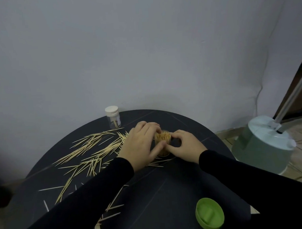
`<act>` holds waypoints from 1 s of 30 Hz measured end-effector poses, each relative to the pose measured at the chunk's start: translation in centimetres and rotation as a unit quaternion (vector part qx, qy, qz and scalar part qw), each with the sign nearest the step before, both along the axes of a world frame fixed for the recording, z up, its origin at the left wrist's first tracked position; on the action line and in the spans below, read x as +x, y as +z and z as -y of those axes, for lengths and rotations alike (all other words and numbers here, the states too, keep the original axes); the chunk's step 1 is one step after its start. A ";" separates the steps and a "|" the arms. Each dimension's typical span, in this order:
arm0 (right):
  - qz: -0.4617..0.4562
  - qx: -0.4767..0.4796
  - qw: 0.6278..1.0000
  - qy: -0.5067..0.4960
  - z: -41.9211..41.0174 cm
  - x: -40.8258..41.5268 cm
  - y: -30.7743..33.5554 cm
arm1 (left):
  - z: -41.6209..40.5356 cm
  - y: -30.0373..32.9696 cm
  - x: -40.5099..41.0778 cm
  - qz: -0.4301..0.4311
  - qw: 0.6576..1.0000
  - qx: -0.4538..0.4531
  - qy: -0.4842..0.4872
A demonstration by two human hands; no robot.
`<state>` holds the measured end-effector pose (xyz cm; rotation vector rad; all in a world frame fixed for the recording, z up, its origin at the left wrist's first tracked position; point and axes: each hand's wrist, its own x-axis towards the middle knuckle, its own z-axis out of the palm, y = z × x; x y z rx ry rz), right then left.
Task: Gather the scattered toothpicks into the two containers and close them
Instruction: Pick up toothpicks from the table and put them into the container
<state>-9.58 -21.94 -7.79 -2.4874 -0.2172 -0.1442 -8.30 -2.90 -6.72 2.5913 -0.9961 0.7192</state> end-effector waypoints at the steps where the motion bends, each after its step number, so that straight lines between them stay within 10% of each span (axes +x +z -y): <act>1: 0.000 -0.002 1.000 -0.002 0.0 0.0 0.0 | 0.0 -0.1 -0.2 0.013 1.000 0.005 0.009; 7: -0.006 0.005 1.000 -0.003 0.1 -0.1 0.0 | 0.5 -0.8 -1.1 -0.030 0.992 0.109 0.050; 19: -0.024 -0.071 0.997 -0.025 -0.6 -0.9 1.1 | 0.7 0.0 -1.0 -0.100 0.994 0.011 0.038; 30: 0.153 -0.135 0.978 0.052 -4.0 -3.9 3.9 | -6.7 1.8 -2.0 -0.182 0.974 0.097 0.094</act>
